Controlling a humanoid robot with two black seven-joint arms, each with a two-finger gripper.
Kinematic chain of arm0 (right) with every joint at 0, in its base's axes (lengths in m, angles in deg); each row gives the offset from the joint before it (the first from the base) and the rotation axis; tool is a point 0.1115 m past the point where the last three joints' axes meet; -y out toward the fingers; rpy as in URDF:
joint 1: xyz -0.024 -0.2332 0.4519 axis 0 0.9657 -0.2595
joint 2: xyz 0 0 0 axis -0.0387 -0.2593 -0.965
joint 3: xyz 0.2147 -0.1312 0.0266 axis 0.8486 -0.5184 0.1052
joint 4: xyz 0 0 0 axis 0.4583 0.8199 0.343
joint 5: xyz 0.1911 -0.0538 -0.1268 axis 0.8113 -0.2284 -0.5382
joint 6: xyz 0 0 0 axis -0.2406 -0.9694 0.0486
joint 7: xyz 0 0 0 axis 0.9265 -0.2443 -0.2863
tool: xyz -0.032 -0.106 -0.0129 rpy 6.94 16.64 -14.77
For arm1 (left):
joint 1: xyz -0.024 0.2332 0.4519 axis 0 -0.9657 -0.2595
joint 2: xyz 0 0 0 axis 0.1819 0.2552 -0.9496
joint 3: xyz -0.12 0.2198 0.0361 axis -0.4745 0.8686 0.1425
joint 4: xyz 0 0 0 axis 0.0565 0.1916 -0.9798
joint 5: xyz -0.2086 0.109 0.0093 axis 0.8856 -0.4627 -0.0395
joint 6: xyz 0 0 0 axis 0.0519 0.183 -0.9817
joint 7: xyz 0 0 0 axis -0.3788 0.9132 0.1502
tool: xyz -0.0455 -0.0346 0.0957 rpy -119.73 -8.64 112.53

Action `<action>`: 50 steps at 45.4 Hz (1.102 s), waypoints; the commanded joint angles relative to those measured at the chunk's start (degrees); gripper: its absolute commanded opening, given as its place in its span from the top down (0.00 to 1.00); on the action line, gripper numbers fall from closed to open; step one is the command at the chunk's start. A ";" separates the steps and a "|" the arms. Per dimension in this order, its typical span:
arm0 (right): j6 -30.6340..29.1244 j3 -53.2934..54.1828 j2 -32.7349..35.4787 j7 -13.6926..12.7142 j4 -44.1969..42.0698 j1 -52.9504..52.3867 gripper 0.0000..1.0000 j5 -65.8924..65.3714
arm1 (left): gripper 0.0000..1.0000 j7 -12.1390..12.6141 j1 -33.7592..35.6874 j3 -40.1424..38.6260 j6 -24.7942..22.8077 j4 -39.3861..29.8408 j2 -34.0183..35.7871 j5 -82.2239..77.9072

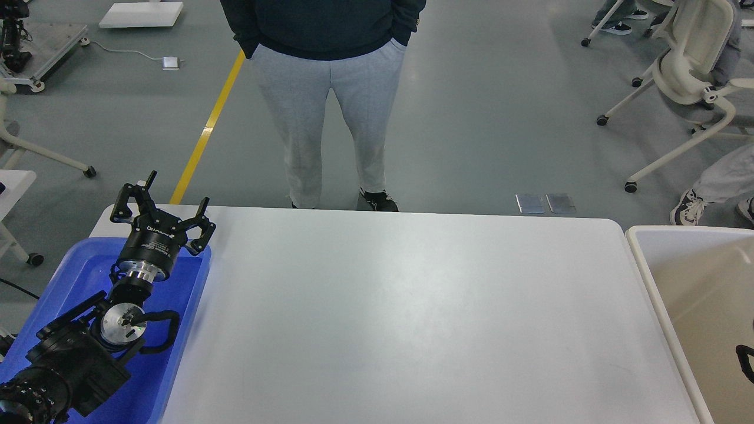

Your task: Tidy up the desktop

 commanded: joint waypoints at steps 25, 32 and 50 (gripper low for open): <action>-7.13 28.02 12.31 4.75 24.80 5.24 0.01 -8.36 | 0.00 0.00 0.07 0.01 0.18 0.00 -0.03 0.00; -8.97 44.45 11.34 4.84 35.08 10.43 0.01 -21.46 | 0.00 0.00 -0.02 0.01 0.18 0.00 -0.03 0.00; -11.08 67.41 -0.69 4.75 55.04 21.07 0.01 -38.26 | 0.00 0.00 -0.02 0.01 0.27 0.09 -0.03 0.00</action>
